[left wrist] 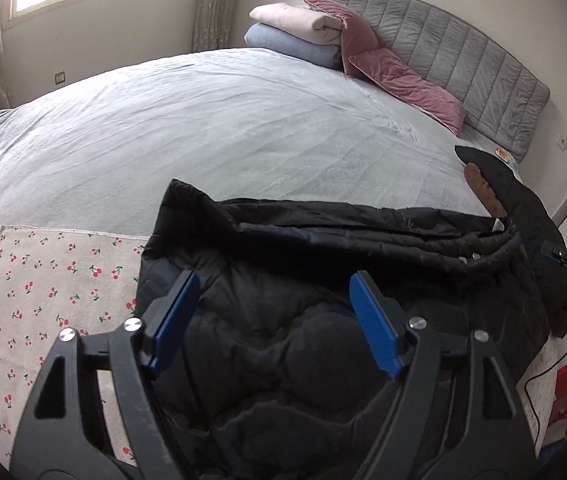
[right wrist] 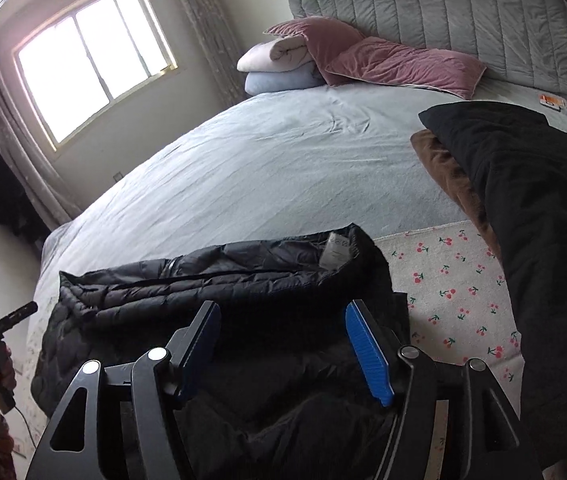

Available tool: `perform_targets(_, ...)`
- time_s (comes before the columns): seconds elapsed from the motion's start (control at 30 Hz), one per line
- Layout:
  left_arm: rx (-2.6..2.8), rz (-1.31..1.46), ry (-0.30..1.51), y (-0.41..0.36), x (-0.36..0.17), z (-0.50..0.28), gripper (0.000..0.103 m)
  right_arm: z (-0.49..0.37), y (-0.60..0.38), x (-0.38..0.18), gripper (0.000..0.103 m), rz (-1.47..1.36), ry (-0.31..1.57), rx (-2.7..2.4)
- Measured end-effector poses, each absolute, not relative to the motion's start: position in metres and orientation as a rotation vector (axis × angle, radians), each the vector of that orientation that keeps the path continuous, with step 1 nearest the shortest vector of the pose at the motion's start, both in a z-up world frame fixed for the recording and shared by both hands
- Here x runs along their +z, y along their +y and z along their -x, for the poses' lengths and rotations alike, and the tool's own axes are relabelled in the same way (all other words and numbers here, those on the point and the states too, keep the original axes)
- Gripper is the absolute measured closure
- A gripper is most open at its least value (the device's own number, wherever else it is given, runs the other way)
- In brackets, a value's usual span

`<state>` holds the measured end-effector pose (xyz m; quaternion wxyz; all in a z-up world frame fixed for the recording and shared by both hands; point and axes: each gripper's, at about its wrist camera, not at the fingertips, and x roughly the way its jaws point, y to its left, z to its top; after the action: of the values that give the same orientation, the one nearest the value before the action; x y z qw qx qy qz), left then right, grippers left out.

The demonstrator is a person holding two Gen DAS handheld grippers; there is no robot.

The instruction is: Fold large clothes

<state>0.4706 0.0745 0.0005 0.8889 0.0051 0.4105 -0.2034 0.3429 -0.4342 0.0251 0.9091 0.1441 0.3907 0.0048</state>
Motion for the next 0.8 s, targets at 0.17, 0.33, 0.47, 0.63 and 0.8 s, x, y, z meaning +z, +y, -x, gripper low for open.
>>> perform_targets(0.17, -0.494, -0.188, 0.956, 0.017, -0.032, -0.474, 0.025, -0.376, -0.364, -0.003, 0.037, -0.092, 0.968, 0.062)
perform_targets(0.33, -0.453, -0.161, 0.995, -0.004, -0.044, -0.514, 0.025, -0.426, -0.343, -0.019, 0.037, -0.065, 1.003, 0.041)
perform_targets(0.47, -0.321, -0.163, 0.945, 0.001, -0.036, -0.546, 0.025, -0.459, -0.360, -0.011, 0.037, -0.108, 0.944, -0.049)
perform_targets(0.63, -0.130, -0.068, 0.881, 0.060, -0.022, -0.556, 0.025, -0.448, -0.420, 0.010, 0.037, -0.265, 0.865, -0.209)
perform_targets(0.8, -0.187, -0.044, 0.894, 0.110, -0.017, -0.507, 0.025, -0.391, -0.446, 0.019, 0.037, -0.278, 0.887, -0.121)
